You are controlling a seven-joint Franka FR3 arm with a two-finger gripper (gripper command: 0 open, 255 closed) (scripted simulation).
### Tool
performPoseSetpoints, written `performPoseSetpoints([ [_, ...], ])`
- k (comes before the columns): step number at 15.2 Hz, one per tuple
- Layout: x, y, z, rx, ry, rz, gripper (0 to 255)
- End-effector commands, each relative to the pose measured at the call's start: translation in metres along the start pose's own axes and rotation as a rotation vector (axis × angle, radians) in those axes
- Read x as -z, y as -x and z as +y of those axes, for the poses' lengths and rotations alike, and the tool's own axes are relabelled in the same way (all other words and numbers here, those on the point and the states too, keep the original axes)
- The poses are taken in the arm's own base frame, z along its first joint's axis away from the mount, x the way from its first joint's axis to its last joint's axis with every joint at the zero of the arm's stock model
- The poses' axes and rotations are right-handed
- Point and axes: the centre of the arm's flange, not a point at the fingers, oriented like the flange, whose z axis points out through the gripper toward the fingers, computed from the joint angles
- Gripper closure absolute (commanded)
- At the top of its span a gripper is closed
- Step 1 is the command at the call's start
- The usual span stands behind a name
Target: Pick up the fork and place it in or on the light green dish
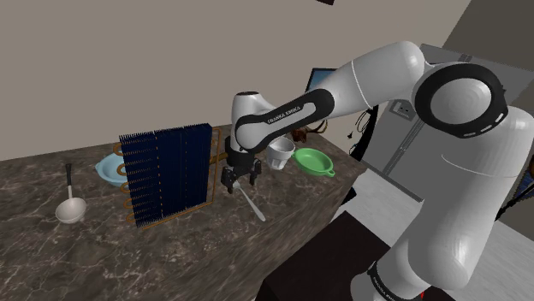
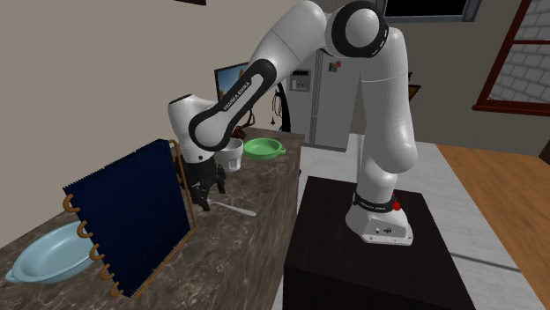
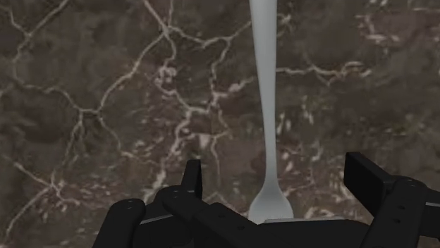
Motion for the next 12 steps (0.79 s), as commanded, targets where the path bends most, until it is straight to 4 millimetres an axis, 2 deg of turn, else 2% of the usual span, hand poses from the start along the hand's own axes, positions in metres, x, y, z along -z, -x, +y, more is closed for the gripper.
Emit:
performPoseSetpoints([
  [1,0.0,0.0,0.0,0.0,0.0,0.0,0],
  [2,0.0,0.0,0.0,0.0,0.0,0.0,255],
  [11,0.0,0.0,0.0,0.0,0.0,0.0,255],
  [12,0.0052,0.001,0.0,0.0,0.0,0.0,255],
])
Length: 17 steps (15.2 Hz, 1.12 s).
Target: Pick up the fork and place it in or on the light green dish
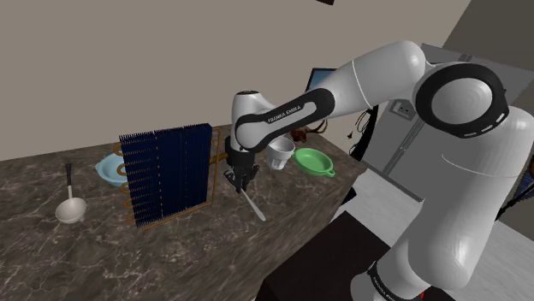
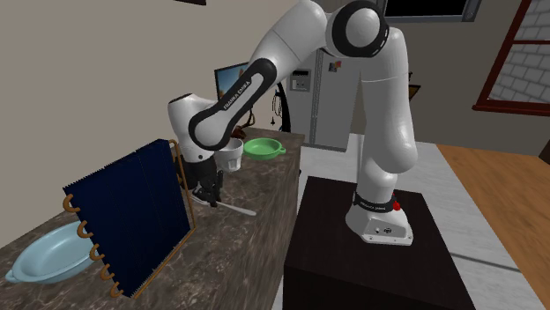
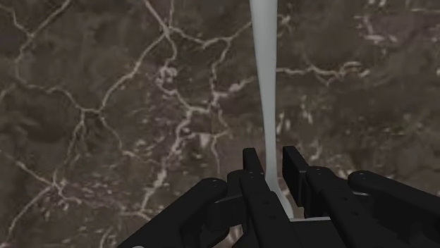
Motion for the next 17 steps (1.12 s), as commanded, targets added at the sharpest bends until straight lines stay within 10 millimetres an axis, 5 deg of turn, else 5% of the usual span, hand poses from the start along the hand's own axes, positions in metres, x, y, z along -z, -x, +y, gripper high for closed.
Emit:
performPoseSetpoints([
  [1,0.008,0.002,0.0,0.0,0.0,0.0,255],
  [17,0.091,0.017,-0.001,0.0,0.0,0.0,255],
])
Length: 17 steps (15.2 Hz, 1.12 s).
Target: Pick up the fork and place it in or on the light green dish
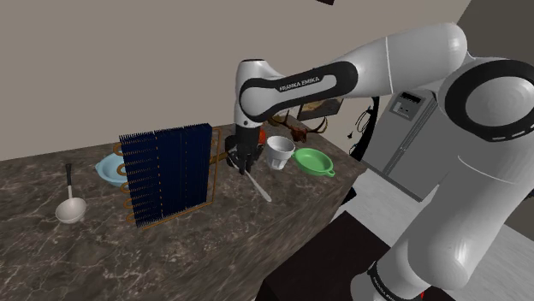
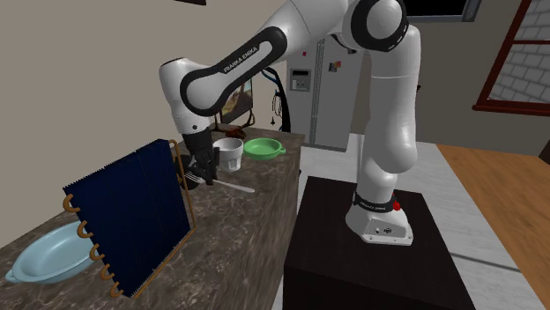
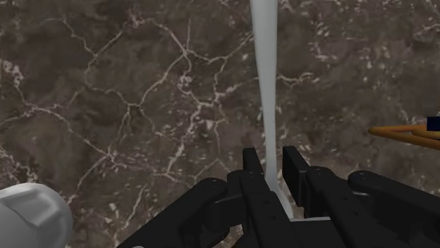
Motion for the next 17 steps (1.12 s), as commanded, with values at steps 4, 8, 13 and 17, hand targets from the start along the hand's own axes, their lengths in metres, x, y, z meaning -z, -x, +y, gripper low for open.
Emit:
performPoseSetpoints([
  [4,0.025,0.006,-0.001,0.0,0.0,-0.001,255],
  [8,0.03,0.009,0.025,0.0,0.0,-0.001,255],
  [13,0.032,0.015,0.091,0.0,0.0,-0.001,255],
  [17,0.033,0.019,0.144,0.0,0.0,-0.001,255],
])
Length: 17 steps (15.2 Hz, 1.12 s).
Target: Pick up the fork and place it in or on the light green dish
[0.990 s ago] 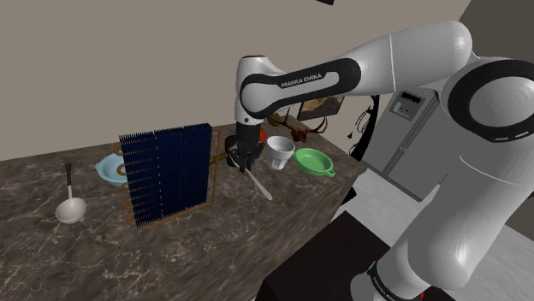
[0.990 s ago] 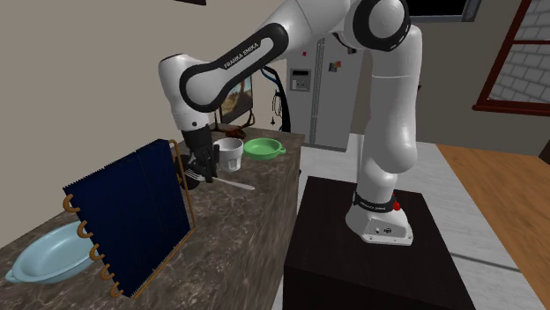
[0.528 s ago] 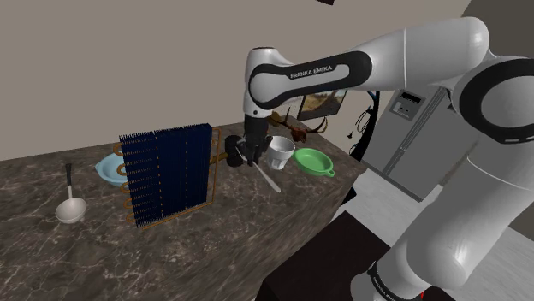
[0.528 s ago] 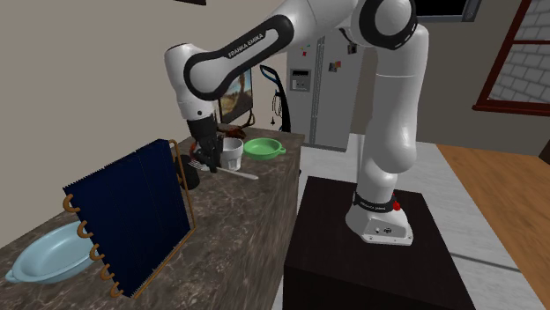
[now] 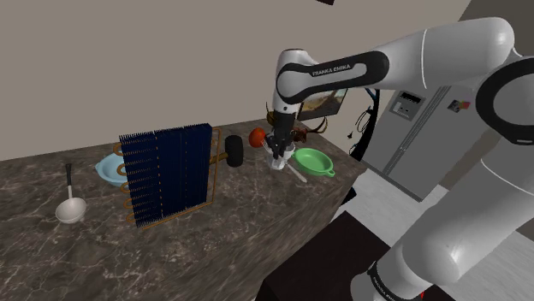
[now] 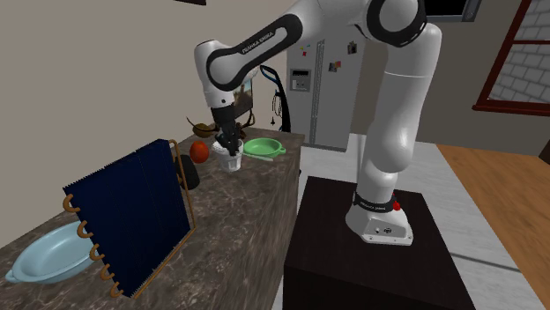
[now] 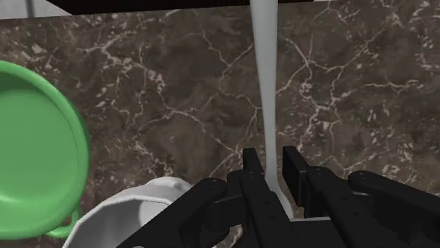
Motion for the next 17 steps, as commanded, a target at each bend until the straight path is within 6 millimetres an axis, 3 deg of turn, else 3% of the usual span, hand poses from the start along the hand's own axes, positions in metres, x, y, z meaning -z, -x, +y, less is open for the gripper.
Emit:
performPoseSetpoints([
  [1,-0.002,0.002,0.025,0.002,0.0,0.0,255],
  [16,0.002,0.019,0.222,0.002,0.0,0.0,255],
  [17,0.003,0.021,0.248,0.002,0.0,0.0,255],
])
